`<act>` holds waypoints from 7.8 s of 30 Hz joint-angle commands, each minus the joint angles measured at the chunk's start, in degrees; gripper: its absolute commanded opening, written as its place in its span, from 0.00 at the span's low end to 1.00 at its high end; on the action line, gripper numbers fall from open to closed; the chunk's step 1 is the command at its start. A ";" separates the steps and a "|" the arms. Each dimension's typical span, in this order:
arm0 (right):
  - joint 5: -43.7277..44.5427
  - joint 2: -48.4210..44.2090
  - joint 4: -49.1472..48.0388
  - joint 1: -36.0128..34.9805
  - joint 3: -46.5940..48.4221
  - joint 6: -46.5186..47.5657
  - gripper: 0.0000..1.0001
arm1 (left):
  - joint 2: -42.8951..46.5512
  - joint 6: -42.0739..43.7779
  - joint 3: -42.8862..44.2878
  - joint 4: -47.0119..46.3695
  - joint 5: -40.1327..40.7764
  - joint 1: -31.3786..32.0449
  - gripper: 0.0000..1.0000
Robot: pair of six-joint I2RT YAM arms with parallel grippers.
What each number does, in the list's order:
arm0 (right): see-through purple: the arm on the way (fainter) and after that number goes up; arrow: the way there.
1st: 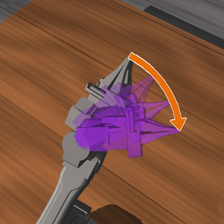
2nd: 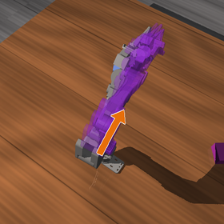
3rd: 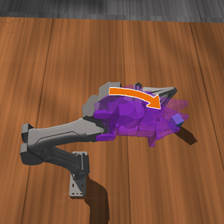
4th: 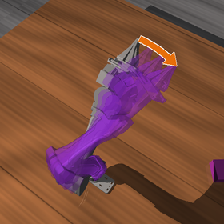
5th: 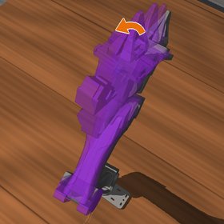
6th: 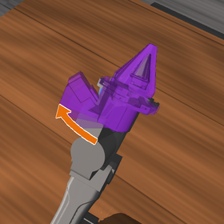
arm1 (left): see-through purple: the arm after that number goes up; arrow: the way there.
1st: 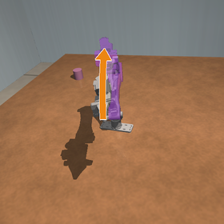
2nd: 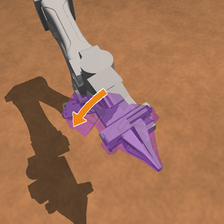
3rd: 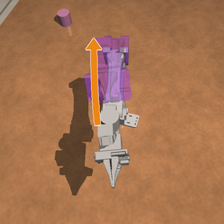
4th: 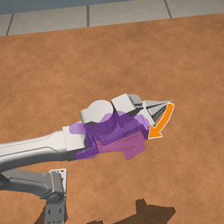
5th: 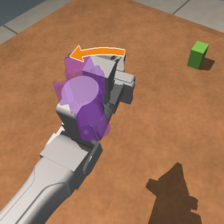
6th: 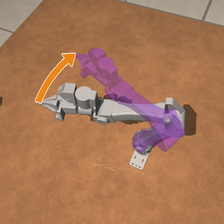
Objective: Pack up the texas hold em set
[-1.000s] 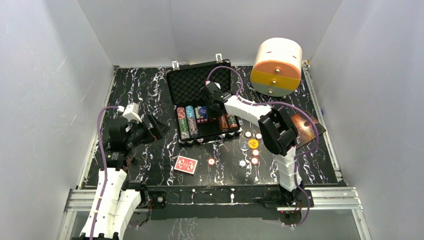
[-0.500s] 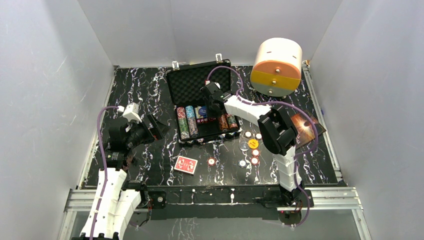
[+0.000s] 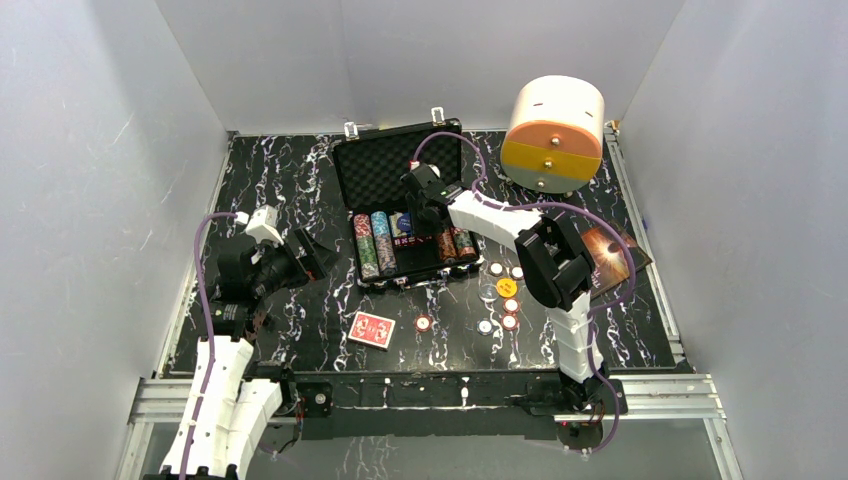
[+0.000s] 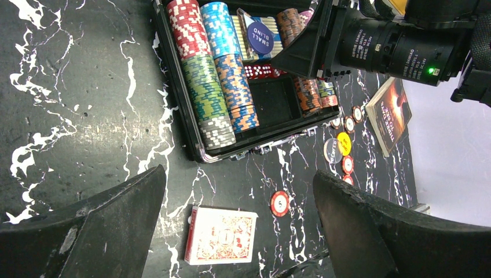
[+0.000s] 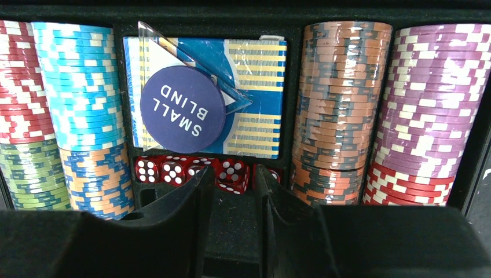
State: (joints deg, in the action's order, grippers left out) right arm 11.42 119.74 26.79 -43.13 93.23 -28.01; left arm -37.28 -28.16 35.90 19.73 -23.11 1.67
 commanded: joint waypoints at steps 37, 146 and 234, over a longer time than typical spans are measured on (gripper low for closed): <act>-42.35 -10.56 2.09 6.76 -7.07 67.33 0.59 | 0.82 0.04 1.13 0.29 0.10 -0.26 0.98; -50.45 -0.20 -5.74 10.60 -2.24 74.57 0.29 | 0.71 0.24 1.18 0.76 1.00 -0.27 0.98; -44.44 -3.61 -5.54 7.63 -4.51 74.95 0.33 | 0.38 0.30 1.23 0.84 0.97 -0.27 0.98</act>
State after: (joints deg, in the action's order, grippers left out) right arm -30.65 119.09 23.88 -35.27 88.36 47.81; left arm -37.04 -28.14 35.92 20.21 -21.80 1.67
